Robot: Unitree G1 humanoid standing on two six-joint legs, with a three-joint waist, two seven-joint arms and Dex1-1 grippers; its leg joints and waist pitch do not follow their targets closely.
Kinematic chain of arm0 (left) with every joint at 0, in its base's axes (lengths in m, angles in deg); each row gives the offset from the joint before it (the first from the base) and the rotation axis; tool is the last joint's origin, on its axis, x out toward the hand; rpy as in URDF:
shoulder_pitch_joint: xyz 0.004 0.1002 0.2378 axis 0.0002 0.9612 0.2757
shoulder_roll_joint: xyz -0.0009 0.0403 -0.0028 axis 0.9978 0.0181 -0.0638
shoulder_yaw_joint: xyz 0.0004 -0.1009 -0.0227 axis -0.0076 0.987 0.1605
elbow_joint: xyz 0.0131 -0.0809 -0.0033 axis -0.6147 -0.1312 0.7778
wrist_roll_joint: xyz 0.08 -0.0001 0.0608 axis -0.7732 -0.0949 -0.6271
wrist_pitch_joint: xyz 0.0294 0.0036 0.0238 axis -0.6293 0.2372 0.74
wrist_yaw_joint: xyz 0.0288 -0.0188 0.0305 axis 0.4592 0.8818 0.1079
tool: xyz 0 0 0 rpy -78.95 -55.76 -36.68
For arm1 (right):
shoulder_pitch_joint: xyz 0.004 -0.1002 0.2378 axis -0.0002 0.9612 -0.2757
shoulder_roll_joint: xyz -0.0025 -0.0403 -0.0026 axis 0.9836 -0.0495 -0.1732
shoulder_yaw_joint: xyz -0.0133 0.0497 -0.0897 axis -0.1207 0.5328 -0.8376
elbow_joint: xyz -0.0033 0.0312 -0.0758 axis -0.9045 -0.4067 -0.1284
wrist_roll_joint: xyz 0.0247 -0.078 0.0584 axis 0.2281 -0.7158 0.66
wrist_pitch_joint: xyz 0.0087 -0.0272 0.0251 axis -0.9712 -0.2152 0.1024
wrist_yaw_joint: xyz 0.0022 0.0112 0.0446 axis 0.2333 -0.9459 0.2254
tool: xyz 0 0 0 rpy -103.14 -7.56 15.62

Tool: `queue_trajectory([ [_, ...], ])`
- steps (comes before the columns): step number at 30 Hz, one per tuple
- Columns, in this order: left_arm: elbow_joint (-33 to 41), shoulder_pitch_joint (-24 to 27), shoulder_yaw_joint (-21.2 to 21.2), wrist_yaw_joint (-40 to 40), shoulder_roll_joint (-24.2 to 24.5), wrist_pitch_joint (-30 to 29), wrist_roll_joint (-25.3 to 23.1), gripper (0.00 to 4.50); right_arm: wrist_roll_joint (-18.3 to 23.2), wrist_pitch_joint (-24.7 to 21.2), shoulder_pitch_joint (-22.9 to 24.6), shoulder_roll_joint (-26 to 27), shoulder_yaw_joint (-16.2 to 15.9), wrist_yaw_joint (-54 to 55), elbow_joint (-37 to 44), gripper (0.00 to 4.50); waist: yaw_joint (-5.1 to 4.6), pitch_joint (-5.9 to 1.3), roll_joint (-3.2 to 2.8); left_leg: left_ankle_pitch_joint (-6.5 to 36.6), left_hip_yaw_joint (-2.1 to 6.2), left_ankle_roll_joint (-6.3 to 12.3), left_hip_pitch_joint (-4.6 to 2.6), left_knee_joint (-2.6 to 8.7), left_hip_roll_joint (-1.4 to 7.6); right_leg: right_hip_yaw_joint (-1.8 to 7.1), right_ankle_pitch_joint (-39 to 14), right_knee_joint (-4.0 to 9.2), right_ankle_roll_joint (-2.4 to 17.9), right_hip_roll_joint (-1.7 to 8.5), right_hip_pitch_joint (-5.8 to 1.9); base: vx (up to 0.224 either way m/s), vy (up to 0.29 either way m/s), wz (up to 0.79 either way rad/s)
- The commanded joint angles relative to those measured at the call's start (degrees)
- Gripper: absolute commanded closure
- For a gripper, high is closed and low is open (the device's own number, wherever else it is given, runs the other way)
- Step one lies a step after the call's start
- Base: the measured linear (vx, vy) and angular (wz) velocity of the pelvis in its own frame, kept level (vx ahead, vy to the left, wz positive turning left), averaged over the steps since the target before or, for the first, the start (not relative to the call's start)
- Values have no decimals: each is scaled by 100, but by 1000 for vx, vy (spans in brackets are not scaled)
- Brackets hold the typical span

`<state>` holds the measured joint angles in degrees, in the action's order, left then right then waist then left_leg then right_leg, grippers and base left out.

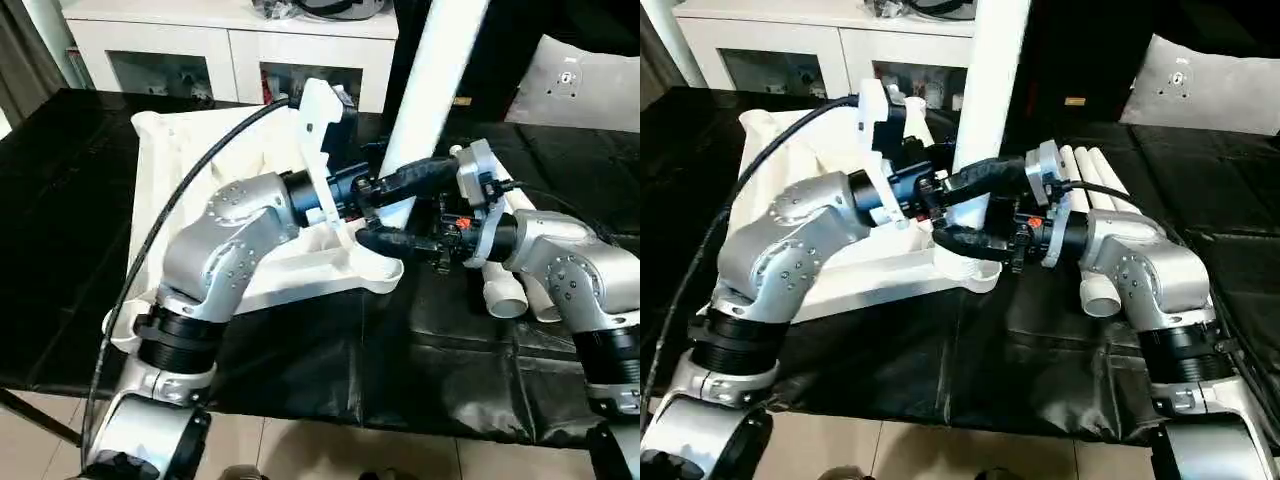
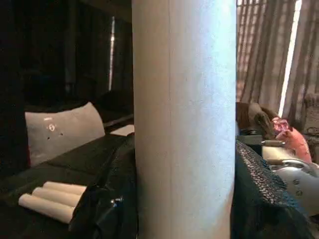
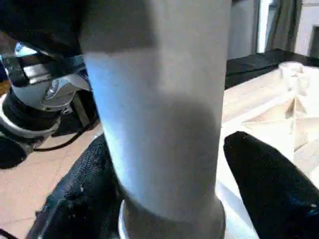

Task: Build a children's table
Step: Pick table leg

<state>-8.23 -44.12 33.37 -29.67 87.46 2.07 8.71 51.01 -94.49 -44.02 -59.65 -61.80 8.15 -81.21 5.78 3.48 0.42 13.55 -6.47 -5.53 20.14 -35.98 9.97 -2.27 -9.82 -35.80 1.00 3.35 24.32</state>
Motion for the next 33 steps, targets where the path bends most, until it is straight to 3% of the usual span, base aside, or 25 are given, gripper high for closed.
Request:
queue_trajectory([
  [1,147,-23,-82,-36,-33,13,16,259,10,-10,-74,3,-25,-68,37,105,13,-447,142,-387,-132,562,110,354,119,187,-742,339,1242,331,-493,0,0,0],
  [8,225,30,-69,34,-104,-55,71,259,134,-73,-58,61,29,-98,69,144,13,-448,127,-363,-127,542,111,355,126,182,-741,338,1259,328,-490,0,0,0],
  [9,238,39,-81,28,-106,-61,70,259,126,-71,-53,64,30,-105,65,174,14,-449,127,-378,-127,548,109,353,125,184,-714,338,1265,328,-489,0,0,0],
  [15,287,76,-108,8,-98,-100,65,259,141,-99,-28,62,34,-119,91,228,17,-448,117,-362,-127,545,107,353,124,184,-718,340,1269,327,-487,0,0,0],
  [26,295,122,11,314,-190,-216,86,260,131,-144,149,137,-10,-46,231,252,17,-452,120,-378,-126,546,115,350,121,184,-676,337,1266,323,-493,0,0,0],
  [27,300,122,23,319,-199,-229,109,204,130,-145,153,138,-11,-43,234,253,21,-450,108,-358,-125,540,110,351,122,184,-703,343,1266,324,-489,0,0,0],
  [31,346,118,134,424,-301,-230,226,182,100,-148,222,146,-29,7,278,254,19,-449,103,-313,-122,509,111,352,123,183,-726,349,1267,322,-495,0,0,0],
  [33,329,103,131,463,-316,-207,184,147,59,-130,232,152,-37,52,273,257,19,-447,105,-301,-123,506,111,352,124,185,-751,352,1264,326,-495,0,0,0],
])
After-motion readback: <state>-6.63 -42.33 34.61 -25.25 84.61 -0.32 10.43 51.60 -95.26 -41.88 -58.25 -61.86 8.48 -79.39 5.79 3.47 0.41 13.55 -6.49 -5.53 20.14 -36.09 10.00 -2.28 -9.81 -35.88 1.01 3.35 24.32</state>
